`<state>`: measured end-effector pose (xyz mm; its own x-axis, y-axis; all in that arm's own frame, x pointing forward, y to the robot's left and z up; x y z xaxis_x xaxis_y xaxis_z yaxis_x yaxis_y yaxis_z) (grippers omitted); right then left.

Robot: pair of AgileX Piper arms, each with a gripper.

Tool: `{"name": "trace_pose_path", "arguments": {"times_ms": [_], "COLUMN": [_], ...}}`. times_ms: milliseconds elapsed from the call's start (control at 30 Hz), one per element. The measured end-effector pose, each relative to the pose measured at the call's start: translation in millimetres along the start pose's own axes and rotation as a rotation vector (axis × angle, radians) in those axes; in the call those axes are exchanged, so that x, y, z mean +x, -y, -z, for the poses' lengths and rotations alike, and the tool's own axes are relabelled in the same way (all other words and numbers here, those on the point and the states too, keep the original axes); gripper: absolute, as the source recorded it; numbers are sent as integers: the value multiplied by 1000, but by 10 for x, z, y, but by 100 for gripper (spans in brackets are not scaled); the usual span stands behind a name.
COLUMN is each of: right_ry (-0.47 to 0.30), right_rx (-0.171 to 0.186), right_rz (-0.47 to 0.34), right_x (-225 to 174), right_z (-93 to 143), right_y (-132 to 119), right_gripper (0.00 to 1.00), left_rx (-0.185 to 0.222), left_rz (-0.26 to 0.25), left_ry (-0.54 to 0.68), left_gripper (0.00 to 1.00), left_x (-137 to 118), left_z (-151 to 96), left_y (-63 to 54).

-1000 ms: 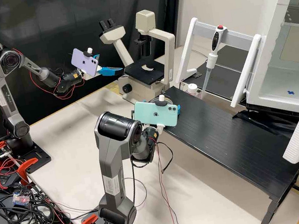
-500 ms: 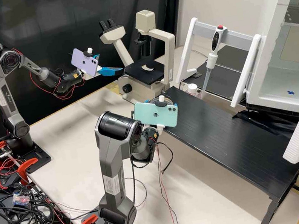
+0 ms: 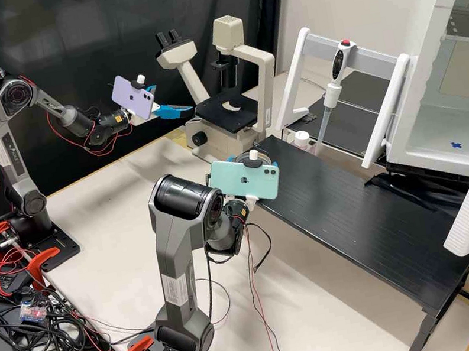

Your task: Move the petri dish to the incubator

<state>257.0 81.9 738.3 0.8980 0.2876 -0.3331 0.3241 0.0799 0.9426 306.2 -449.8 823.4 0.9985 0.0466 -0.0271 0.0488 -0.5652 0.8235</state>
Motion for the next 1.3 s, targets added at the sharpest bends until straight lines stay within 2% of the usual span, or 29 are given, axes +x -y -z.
{"name": "trace_pose_path", "arguments": {"times_ms": [200,333,500,567,633,767,900,1033,1133,1300], "right_ry": [6,18,70,114,157,224,313,382,403,452], "right_rx": [4,9,9,17,47,39,78,77,74,63], "right_rz": [-1,-29,-70,-110,-158,-230,-342,-426,-478,-520], "right_x": [-1,-26,-118,-176,-223,-312,-403,-408,-417,-313], "right_z": [-12,-32,-130,-219,-303,-524,-779,-1023,-1124,-1305], "right_y": [-7,-92,-239,-352,-453,-717,-994,-1324,-1496,-1855], "right_gripper": [0,0,0,0,0,0,0,0,0,0], "left_rx": [0,0,0,0,0,0,0,0,0,0], "left_rz": [0,0,0,0,0,0,0,0,0,0], "left_ry": [0,0,0,0,0,0,0,0,0,0], "left_gripper": [100,100,100,100,100,100,100,100,100,100], "left_x": [0,0,0,0,0,0,0,0,0,0], "left_z": [0,0,0,0,0,0,0,0,0,0], "left_y": [0,0,0,0,0,0,0,0,0,0]}}
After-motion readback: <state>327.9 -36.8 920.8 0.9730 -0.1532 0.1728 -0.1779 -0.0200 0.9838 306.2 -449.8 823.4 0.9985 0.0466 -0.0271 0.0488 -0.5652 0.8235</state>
